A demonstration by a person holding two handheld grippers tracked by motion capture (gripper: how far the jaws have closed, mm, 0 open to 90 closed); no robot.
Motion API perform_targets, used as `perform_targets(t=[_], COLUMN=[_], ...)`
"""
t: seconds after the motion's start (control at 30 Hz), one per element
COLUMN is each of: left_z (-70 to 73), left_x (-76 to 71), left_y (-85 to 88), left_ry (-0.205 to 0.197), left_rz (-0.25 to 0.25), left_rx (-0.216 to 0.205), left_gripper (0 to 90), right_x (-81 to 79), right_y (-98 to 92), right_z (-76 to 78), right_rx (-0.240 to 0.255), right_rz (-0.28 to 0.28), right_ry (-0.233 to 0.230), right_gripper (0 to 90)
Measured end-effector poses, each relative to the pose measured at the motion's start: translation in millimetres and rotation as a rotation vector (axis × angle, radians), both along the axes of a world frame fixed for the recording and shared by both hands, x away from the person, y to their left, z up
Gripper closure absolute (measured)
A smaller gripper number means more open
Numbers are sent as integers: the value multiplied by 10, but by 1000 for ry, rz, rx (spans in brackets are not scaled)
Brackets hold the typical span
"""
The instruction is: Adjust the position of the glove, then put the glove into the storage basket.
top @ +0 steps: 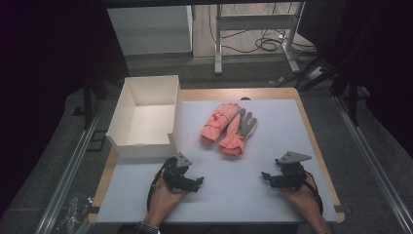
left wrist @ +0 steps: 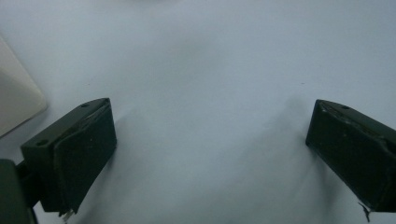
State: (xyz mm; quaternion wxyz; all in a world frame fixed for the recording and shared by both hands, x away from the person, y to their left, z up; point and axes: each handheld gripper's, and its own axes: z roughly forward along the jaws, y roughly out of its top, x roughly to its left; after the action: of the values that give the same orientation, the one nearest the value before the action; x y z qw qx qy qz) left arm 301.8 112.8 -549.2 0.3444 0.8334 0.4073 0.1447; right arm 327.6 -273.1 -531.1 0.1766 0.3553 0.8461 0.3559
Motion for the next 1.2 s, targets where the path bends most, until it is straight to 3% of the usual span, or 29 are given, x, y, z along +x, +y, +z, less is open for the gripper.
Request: perform_targets(t=[0.8,1.0,1.2], left_z=[0,1,0], left_x=[-3,-5,-7], left_y=[-1,-1,-2], left_ry=[-3,-4,-2], left_rz=[-3,-2,0], left_rx=[5,5,2], left_gripper=[19,19,19], right_x=[12,87,227], right_y=[-5,-2,82], right_z=[18,72,136], right_rx=[5,50,41], right_rz=[-13,-32,-31], right_ry=[13,40,35], right_gripper=[231,242,243])
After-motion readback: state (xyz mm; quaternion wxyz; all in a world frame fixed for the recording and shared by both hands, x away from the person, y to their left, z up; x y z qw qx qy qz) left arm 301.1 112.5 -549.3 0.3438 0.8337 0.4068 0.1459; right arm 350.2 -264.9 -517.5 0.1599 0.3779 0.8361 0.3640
